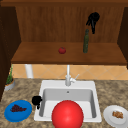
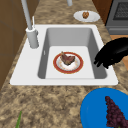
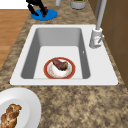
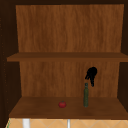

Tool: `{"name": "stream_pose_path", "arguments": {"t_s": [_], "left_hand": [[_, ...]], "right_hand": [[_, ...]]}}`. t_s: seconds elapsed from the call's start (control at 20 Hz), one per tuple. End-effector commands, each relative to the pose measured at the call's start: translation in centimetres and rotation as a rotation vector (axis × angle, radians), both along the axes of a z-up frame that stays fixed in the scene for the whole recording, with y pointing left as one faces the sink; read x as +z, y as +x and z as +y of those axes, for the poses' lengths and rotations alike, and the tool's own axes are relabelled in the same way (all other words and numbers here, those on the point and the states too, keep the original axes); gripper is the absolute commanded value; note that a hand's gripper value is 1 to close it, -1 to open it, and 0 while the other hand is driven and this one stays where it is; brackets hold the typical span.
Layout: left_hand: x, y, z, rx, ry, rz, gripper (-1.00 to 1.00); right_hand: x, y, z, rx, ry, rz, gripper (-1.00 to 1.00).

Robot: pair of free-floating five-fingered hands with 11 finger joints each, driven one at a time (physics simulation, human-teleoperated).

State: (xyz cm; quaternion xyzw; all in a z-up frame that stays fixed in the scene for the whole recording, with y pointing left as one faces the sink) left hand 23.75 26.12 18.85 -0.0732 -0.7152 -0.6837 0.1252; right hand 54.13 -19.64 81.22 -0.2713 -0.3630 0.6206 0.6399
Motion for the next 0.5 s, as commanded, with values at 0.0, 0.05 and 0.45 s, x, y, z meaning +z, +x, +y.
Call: {"name": "stream_pose_path", "arguments": {"t_s": [0.0, 0.05, 0.45], "left_hand": [[0.0, 0.0, 0.0, 0.0, 0.0, 0.0, 0.0], [0.0, 0.0, 0.0, 0.0, 0.0, 0.0, 0.0], [0.0, 0.0, 0.0, 0.0, 0.0, 0.0, 0.0]], "right_hand": [[0.0, -1.2, -2.6, 0.003, 0.031, 0.0, -1.0], [0.0, -1.5, -3.2, 0.005, 0.036, 0.0, -1.0], [-1.3, -5.2, -7.6, 0.001, 0.067, 0.002, -1.0]]}}
